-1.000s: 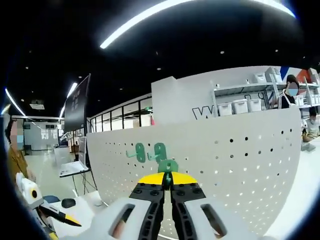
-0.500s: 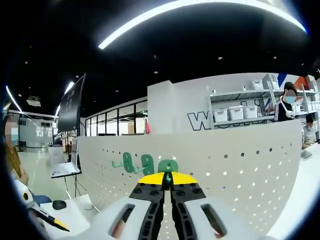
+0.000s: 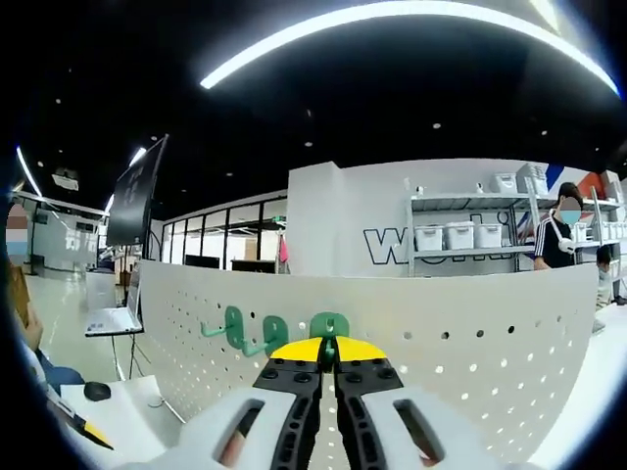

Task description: Insert the hook assembly into the mounting plate slot until the hook locks in place.

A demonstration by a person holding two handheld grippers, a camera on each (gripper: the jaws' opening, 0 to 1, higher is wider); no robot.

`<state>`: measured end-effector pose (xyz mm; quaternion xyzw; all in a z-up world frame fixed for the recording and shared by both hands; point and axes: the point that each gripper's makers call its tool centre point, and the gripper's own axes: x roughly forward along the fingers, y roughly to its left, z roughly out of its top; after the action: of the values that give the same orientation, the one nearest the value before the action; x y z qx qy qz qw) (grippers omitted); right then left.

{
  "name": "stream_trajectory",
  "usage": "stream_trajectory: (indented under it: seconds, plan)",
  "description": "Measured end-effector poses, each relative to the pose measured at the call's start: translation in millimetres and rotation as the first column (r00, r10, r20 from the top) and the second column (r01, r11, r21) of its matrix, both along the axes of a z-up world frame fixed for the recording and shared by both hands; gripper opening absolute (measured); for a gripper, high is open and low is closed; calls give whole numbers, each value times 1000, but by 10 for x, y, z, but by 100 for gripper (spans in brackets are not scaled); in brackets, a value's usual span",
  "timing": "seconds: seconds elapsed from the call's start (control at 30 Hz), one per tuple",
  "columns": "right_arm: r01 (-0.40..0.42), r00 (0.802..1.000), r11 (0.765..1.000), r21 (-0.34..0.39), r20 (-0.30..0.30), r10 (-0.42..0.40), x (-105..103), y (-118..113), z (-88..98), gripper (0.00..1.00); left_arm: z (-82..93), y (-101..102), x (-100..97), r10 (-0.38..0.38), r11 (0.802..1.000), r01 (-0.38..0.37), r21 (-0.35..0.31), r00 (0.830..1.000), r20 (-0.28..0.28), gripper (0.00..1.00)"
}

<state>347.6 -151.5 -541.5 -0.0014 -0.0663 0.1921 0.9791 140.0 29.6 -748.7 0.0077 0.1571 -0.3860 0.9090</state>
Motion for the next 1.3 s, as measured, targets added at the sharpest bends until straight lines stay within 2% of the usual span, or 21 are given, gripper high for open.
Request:
stream_trajectory:
  seconds: [0.83,1.03,1.13,1.3]
  plan:
    - [31,999,999,-13,-19,-31,120,9,-84,1,1,53,31,22,1000,-22,6,1000,-9,66]
    - [65,998,997,-40,-8,-65,123,19,-88,1,19,76,49,37,999,-37,-1,999,-6,64]
    - [99,995,992,-75,3,-99,131,26,-88,1,12,88,47,40,999,-40,-2,999,-7,64]
    - [145,989,987,-73,5,-145,136,30,-93,1,8,96,45,50,999,-50,-6,999,-11,64]
